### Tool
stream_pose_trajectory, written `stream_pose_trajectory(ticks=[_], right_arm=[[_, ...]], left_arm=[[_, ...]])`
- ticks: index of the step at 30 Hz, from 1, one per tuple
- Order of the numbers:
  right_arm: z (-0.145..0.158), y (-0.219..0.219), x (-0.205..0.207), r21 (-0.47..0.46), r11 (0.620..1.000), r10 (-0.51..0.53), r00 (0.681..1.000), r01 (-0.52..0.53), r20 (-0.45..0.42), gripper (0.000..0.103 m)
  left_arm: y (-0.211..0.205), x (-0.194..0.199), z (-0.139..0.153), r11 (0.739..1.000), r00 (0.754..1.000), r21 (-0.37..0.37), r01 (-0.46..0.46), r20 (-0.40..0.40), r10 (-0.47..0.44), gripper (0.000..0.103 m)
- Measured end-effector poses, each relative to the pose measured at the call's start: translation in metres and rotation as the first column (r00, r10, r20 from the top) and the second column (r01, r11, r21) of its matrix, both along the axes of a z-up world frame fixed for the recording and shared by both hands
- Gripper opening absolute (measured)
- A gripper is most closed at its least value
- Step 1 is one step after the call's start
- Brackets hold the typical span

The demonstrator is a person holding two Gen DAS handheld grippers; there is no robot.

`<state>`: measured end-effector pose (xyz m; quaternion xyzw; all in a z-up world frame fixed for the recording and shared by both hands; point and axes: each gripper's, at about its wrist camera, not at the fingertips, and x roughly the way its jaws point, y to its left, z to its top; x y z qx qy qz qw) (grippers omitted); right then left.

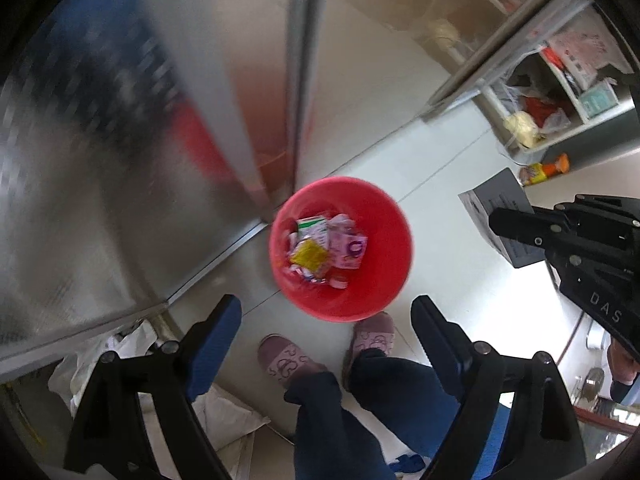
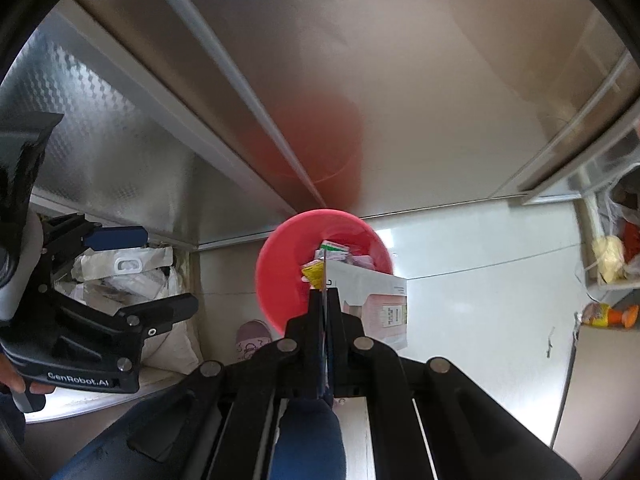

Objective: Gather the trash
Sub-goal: 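Open the right tool to drop the pink-and-white sachet into the bin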

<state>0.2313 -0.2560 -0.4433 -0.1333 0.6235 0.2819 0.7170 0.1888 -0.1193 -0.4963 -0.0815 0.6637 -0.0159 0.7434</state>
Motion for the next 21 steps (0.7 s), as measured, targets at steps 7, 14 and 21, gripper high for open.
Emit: stream_pose_trajectory(ticks=[7, 14, 21], right_arm=[[-0.028, 0.028, 0.000, 0.007, 0.996, 0.085, 0.996, -0.084, -0.037, 0.001], [-0.049, 0.050, -0.004, -0.038, 0.992, 0.122, 0.992, -0.123, -0.039, 0.013], [-0.033, 0.048, -0.011, -0.038, 0.990, 0.138, 0.990, -0.138, -0.012, 0.076]], left_arm=[[0.029, -0.017, -0.013, 0.996, 0.996, 0.040, -0.084, -0.030, 0.086, 0.086], [0.038, -0.026, -0.020, 0.991, 0.992, 0.068, -0.114, -0.036, 0.117, 0.086], [0.039, -0.035, 0.012, 0.987, 0.989, 0.088, -0.138, -0.034, 0.141, 0.086]])
